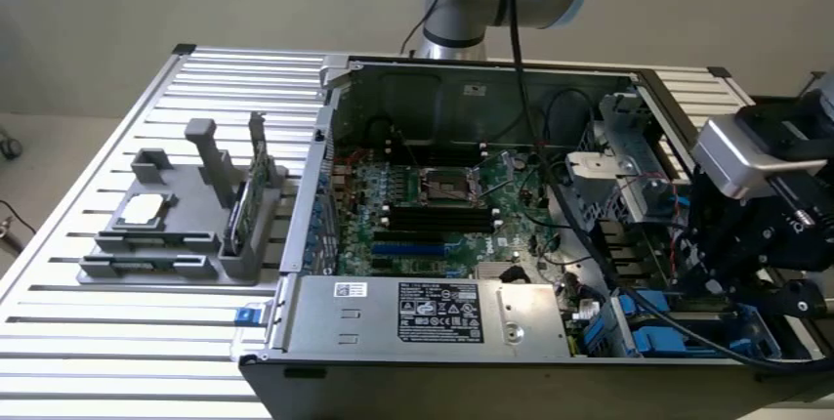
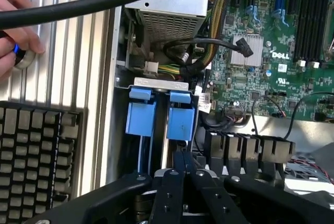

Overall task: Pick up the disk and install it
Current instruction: 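Insert the disk into the insertion slot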

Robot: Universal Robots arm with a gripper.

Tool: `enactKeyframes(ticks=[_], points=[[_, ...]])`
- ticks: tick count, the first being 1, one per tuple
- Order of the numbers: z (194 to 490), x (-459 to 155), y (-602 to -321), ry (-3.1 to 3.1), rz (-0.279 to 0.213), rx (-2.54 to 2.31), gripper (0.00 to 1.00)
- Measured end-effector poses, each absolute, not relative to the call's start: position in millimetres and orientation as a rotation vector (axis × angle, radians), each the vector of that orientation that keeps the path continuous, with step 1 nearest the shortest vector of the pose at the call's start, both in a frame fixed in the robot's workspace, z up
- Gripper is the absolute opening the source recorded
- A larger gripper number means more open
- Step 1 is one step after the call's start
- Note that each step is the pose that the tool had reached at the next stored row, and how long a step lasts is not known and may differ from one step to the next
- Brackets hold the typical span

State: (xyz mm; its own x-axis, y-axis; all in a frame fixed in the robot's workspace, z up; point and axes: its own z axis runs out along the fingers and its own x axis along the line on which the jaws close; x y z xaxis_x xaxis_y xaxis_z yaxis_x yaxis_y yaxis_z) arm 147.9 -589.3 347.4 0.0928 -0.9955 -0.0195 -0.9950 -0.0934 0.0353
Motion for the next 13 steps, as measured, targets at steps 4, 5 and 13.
enactKeyframes(ticks=[4, 5, 13], points=[[356.2, 147.9, -589.3, -2.106, -0.059, 2.312, 0.11], [356.9, 147.9, -589.3, -2.106, -0.059, 2.312, 0.11], [357.1, 147.9, -589.2, -2.106, -0.06, 2.313, 0.11]])
